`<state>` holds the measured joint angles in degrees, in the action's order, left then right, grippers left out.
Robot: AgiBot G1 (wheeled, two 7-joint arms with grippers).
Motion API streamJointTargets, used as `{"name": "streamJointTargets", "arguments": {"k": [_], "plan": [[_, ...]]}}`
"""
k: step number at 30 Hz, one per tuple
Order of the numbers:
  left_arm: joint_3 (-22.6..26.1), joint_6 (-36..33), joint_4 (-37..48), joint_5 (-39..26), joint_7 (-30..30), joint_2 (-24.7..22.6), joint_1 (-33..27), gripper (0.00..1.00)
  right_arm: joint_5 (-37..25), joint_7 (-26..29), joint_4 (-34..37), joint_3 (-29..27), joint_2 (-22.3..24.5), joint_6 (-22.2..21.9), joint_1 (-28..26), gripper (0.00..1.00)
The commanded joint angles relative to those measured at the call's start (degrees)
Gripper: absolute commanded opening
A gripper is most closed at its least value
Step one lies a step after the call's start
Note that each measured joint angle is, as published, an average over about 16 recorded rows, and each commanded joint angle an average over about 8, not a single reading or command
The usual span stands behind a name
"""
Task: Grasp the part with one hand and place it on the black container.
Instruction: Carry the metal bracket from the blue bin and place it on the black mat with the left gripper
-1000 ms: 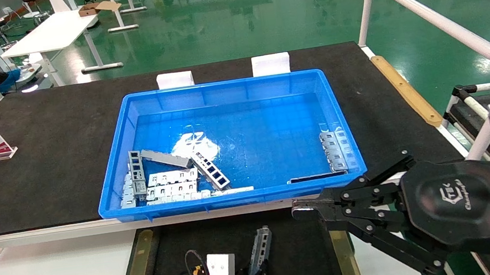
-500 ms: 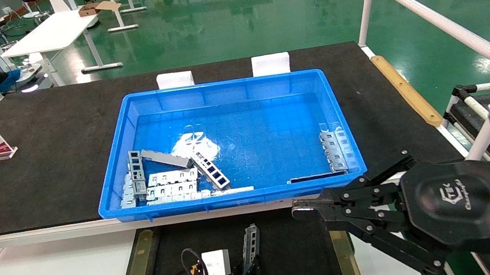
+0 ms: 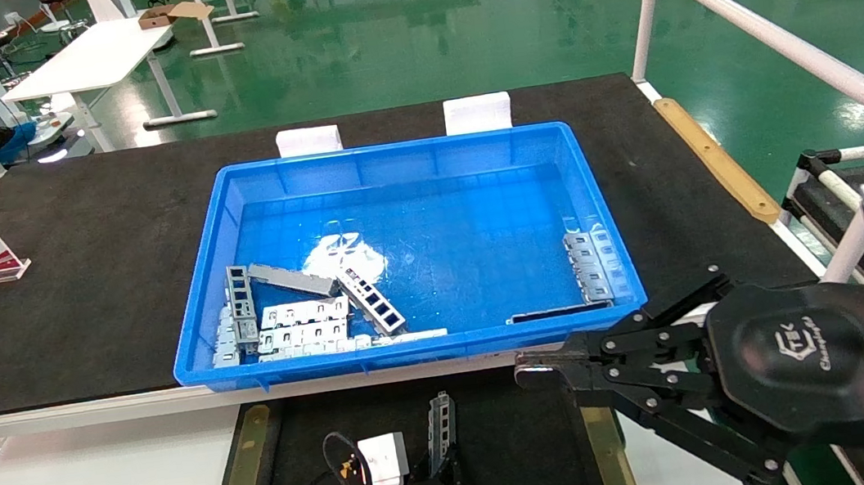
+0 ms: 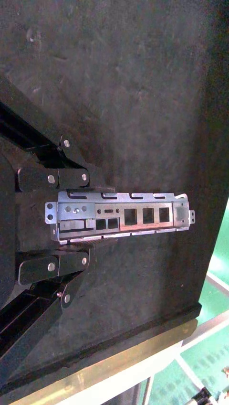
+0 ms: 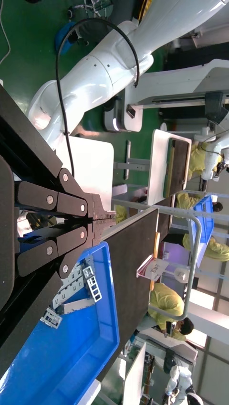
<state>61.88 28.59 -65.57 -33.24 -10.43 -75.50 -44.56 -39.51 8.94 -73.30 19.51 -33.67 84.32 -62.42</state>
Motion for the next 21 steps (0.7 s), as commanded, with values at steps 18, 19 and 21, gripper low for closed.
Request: {"name": "streamJointTargets", "arguments": {"k": [18,19,21], "plan": [[0.68,-0.71,2.28,-1.68,-2.52,-0.9,0.18,1.0,0.02,-0.01,0.0,0.02,0.01,-0.01,-0.01,1.0],[0.74,-0.69,2.25,-1.7,-2.61,-0.88,0.17,1.0,0.02,-0.01,0.0,0.03,0.01,-0.01,-0.01,1.0],[0.88,-0.64,2.13,-1.78,-2.76,-0.83,0.16,1.0,0.02,-0.01,0.0,0.03,0.01,-0.01,-0.01,1.0]]}}
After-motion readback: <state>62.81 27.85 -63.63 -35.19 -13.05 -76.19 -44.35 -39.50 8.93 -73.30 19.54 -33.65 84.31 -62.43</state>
